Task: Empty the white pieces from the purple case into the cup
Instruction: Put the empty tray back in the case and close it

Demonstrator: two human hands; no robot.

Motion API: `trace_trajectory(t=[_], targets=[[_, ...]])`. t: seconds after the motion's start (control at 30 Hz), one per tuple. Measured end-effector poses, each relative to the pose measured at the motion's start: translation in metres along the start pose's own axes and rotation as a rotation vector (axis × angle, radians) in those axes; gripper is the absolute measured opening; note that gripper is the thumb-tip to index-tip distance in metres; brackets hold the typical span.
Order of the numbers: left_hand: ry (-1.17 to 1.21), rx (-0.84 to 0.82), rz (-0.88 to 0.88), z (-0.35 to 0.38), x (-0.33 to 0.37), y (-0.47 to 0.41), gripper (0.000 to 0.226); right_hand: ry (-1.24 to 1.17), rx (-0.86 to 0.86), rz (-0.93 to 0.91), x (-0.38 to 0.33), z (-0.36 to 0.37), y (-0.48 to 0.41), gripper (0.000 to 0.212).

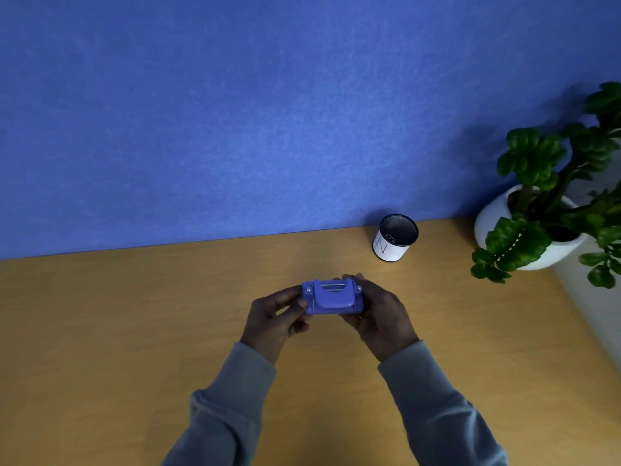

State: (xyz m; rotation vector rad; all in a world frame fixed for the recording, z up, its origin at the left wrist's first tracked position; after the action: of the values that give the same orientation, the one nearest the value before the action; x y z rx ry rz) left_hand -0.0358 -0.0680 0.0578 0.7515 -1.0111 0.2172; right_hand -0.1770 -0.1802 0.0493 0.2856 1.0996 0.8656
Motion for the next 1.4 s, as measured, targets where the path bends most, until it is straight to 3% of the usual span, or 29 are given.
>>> trace_trajectory(t=[0.13, 0.33, 0.53, 0.77, 1.0, 1.17, 1.4], targets=[[0.028, 0.004, 0.016, -0.003, 0.003, -0.003, 0.031, -0.042, -0.114, -0.046, -0.003, 0.009, 0.002, 0.035], [0.043, 0.047, 0.005, -0.013, 0.005, -0.007, 0.022, 0.088, -0.308, -0.164, -0.007, 0.015, 0.015, 0.032], [0.028, 0.08, 0.007, -0.017, -0.004, -0.011, 0.022, 0.092, -0.286, -0.183, -0.004, 0.013, 0.008, 0.037], [0.053, 0.198, 0.013, -0.032, -0.016, -0.02, 0.021, 0.109, -0.157, -0.068, 0.017, -0.003, -0.017, 0.026], [0.123, 0.242, -0.027, -0.043, -0.02, -0.055, 0.027, 0.165, 0.001, -0.088, 0.022, 0.004, -0.056, 0.026], [0.028, 0.304, -0.12, -0.056, -0.033, -0.093, 0.03, 0.225, 0.085, -0.098, 0.029, 0.006, -0.092, 0.027], [-0.527, 0.491, -0.271, -0.081, -0.044, -0.122, 0.028, 0.597, 0.268, -0.132, 0.04, -0.005, -0.129, 0.025]])
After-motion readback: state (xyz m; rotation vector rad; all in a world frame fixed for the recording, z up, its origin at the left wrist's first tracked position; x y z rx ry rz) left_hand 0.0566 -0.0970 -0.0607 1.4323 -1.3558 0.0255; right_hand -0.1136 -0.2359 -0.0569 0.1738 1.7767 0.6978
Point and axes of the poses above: each hand's wrist, its own y-axis away from the middle knuckle, its own z-axis out of the palm, x = y × z, the point moved 9 cm from there along -y, towards the middle knuckle, and after that the axes turned 4 degrees about -z, right-handed, at the moved point
